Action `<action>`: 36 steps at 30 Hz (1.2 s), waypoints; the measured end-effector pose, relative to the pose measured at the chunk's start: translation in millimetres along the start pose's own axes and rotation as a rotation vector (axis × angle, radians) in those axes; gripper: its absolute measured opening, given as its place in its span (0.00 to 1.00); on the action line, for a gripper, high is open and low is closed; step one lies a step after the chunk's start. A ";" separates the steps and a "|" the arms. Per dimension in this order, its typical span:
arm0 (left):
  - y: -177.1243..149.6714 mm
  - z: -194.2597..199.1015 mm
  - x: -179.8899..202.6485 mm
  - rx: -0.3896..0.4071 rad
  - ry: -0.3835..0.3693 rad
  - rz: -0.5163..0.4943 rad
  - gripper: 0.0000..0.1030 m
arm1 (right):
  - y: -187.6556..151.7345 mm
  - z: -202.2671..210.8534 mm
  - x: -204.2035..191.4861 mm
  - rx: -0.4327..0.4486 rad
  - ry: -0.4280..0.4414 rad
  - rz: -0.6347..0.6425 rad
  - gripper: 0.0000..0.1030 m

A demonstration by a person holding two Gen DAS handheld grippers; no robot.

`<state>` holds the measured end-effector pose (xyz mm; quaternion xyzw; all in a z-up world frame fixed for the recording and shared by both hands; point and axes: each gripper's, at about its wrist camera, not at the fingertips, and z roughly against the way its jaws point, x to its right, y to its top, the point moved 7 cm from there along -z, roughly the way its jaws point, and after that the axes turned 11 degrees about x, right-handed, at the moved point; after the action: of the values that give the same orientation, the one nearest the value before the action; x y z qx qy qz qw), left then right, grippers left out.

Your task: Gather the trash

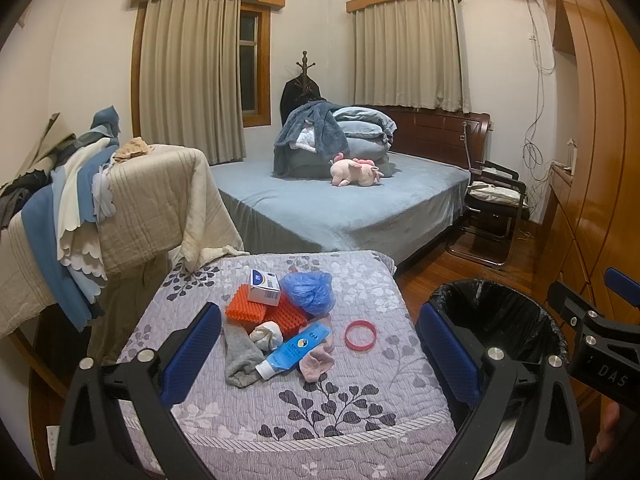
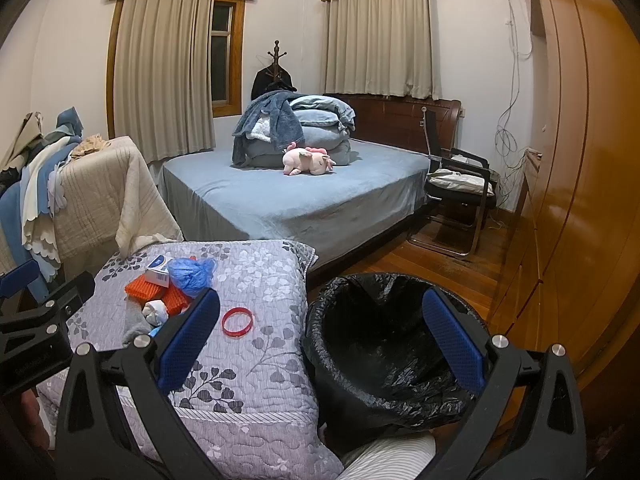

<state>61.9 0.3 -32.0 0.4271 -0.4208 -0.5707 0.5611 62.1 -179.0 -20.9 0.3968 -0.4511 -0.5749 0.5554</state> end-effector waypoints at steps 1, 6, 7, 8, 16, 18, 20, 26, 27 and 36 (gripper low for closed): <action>0.0 0.0 0.0 0.000 0.000 0.000 0.94 | -0.2 0.0 -0.8 0.000 0.000 0.000 0.96; 1.0 -1.4 -5.0 -0.002 0.001 0.002 0.94 | -1.8 -0.4 -1.1 -0.003 0.002 0.000 0.96; 1.0 -1.5 -5.4 -0.003 0.000 0.002 0.94 | -2.4 -1.0 -1.8 -0.005 0.003 0.000 0.96; 0.9 -2.2 -7.1 -0.003 0.001 0.002 0.94 | -3.5 -3.4 -1.8 -0.008 0.004 0.001 0.96; -16.0 -17.8 -32.6 -0.011 0.050 0.022 0.94 | -8.5 -21.9 -11.3 -0.021 0.038 -0.001 0.96; -19.6 -23.6 -42.1 -0.011 0.075 0.026 0.94 | -9.6 -29.5 -16.5 -0.025 0.055 0.001 0.96; -21.0 -30.1 -53.0 -0.011 0.097 0.026 0.94 | -10.7 -39.3 -23.0 -0.025 0.072 0.006 0.96; -38.7 -58.4 -95.7 -0.047 0.167 0.036 0.94 | -22.6 -78.6 -51.9 -0.058 0.143 0.018 0.96; -42.7 -62.6 -101.3 -0.054 0.179 0.040 0.94 | -25.0 -84.5 -56.8 -0.065 0.148 0.021 0.96; -83.4 -106.1 -134.3 -0.093 0.232 0.025 0.94 | -78.3 -163.3 -103.0 -0.183 0.199 0.072 0.85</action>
<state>141.1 135.8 -139.8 0.4584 -0.3313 -0.5292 0.6324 203.4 -91.0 -146.0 0.3830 -0.3536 -0.5511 0.6516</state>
